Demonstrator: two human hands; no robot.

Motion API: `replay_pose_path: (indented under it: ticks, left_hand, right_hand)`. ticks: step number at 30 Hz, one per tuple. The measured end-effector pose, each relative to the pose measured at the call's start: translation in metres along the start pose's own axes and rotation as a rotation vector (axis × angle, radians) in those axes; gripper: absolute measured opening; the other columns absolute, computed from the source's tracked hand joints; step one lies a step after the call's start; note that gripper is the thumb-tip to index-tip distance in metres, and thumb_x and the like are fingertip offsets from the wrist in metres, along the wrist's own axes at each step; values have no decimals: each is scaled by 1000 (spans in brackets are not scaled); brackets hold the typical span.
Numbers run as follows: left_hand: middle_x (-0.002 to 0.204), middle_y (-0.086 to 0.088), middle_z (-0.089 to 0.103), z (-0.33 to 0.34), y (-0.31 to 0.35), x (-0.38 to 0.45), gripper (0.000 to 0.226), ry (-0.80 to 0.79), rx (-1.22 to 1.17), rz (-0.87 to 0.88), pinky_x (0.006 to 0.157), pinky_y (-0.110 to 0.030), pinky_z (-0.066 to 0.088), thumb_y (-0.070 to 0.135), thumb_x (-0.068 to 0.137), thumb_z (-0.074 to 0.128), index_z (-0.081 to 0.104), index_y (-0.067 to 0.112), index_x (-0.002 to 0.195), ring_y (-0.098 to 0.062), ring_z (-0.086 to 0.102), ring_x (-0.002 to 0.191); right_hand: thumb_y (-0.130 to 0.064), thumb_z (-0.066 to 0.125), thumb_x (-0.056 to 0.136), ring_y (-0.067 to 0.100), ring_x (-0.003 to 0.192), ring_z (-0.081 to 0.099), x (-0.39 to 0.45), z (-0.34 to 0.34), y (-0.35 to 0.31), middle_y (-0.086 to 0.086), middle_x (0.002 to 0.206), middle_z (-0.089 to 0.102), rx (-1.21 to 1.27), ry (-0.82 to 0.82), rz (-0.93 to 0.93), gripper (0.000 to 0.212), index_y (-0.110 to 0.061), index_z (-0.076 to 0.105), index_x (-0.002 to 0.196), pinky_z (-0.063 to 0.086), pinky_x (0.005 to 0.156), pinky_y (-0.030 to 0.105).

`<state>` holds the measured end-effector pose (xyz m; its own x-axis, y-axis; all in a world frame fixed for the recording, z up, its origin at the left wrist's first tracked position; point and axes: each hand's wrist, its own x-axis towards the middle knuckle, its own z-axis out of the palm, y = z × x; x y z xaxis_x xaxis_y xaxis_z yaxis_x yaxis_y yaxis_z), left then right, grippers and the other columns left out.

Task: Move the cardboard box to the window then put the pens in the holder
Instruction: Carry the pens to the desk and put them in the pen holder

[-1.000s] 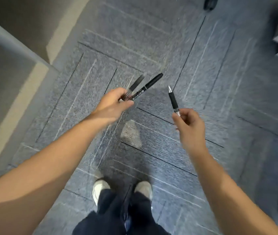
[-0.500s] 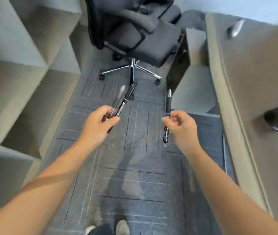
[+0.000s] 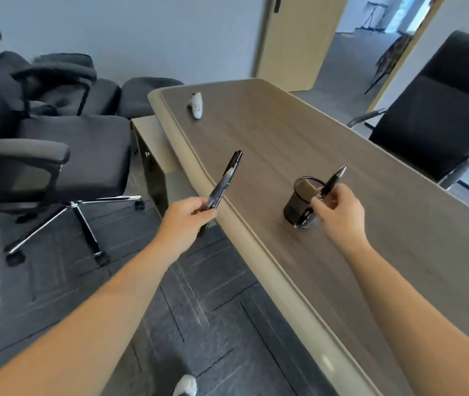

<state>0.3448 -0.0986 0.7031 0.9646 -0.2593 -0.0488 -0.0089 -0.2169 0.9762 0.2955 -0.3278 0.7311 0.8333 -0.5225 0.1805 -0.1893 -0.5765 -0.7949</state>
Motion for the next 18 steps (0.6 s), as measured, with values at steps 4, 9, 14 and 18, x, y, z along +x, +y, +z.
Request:
replay_pose_path:
  ticks: [4,9,14,18]
  left_hand:
    - [70,3,56,13,13,53,12,-130,49,46,52,-4,37,5,81,56,62,13,88,-3,50,64]
    - [81,-9,61,34,9,103,12,-224,116,61,63,-20,47,6,79,59,60,17,82,-23,54,72]
    - [76,7,59,58,8,138,23,-250,152,64,73,-23,50,7,77,62,56,28,71,-13,56,71]
    - [75,7,57,84,23,151,11,-269,134,96,64,-9,46,7,77,62,59,16,80,-7,55,71]
  right_hand:
    - [-10,52,82,19,83,50,47,-7,6,2,90,54,-22,159,41,22,-5,48,103,36,72,25]
    - [-14,48,85,26,86,52,93,9,28,8,92,55,-197,46,76,25,-4,45,108,44,79,38]
    - [-13,51,84,36,103,53,116,22,61,19,111,60,-450,-255,140,29,-4,48,111,43,87,42]
    - [-17,55,83,30,103,53,114,11,70,17,115,58,-401,-234,131,34,-7,51,115,39,85,32]
